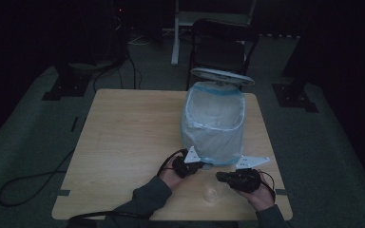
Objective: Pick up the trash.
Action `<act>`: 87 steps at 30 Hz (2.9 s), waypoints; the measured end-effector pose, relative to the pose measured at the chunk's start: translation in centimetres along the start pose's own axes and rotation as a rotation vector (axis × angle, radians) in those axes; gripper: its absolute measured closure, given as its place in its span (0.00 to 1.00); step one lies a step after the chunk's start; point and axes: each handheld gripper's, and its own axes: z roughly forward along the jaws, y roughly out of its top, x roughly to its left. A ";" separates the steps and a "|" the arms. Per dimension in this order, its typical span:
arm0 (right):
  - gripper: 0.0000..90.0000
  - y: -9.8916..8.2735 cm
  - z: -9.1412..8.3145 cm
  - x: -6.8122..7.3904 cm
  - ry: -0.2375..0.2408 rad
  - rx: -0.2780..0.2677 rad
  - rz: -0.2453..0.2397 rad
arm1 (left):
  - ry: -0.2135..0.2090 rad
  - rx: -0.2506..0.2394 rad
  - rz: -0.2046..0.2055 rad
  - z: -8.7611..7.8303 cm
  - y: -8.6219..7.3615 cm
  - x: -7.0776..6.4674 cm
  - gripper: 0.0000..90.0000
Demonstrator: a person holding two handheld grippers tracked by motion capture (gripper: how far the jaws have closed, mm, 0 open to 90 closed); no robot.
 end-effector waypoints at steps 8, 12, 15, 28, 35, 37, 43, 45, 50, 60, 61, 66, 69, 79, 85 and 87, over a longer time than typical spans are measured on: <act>0.94 0.0 -0.9 -0.9 -0.190 -0.073 0.008 | 0.000 0.001 0.001 0.0 0.0 0.0 1.00; 0.94 0.1 -0.9 -1.0 -0.270 -0.105 -0.011 | 0.002 0.003 0.004 0.0 0.0 0.0 1.00; 0.94 -0.1 -0.9 -1.3 -0.307 -0.125 -0.016 | 0.002 0.003 0.004 0.0 0.0 0.0 1.00; 0.87 -1.9 -1.7 -2.4 -0.313 -0.078 0.015 | 0.003 0.003 0.005 0.0 0.0 -0.1 1.00; 0.90 -2.9 -2.1 -2.7 -0.274 -0.024 0.025 | 0.003 0.003 0.004 0.0 0.0 -0.1 1.00; 0.90 -3.0 -2.3 -2.8 -0.267 -0.027 0.027 | 0.004 0.003 0.005 0.0 0.0 -0.1 1.00; 0.90 -3.2 -2.5 -2.8 -0.238 -0.012 0.015 | 0.004 0.003 0.005 0.0 0.0 -0.1 1.00; 0.89 -3.3 -2.5 -2.9 -0.219 0.003 0.007 | 0.004 0.003 0.005 0.0 0.0 -0.1 1.00; 0.93 -3.3 -2.7 -3.1 -0.221 -0.013 0.021 | 0.003 0.003 0.005 0.0 0.0 -0.1 1.00; 0.96 -3.2 -3.3 -3.7 -0.291 -0.070 0.061 | 0.001 0.003 0.003 0.0 0.0 0.0 1.00; 0.96 -3.3 -3.4 -3.7 -0.299 -0.073 0.066 | 0.001 0.003 0.003 0.0 0.0 0.0 1.00; 0.96 -3.3 -3.5 -3.8 -0.306 -0.073 0.069 | 0.001 0.003 0.002 0.0 0.0 0.0 1.00; 0.96 -3.3 -3.7 -3.9 -0.327 -0.067 0.072 | 0.001 0.003 0.002 0.0 0.0 0.0 1.00; 0.96 -3.6 -5.3 -4.7 -0.426 -0.080 0.103 | 0.000 0.002 0.002 0.0 0.0 0.0 1.00; 0.96 -3.8 -6.3 -4.9 -0.461 -0.086 0.111 | -0.003 0.002 0.002 0.0 0.0 0.0 1.00; 0.96 -3.9 -6.4 -5.0 -0.483 -0.080 0.113 | -0.001 0.003 0.003 0.0 0.0 0.0 1.00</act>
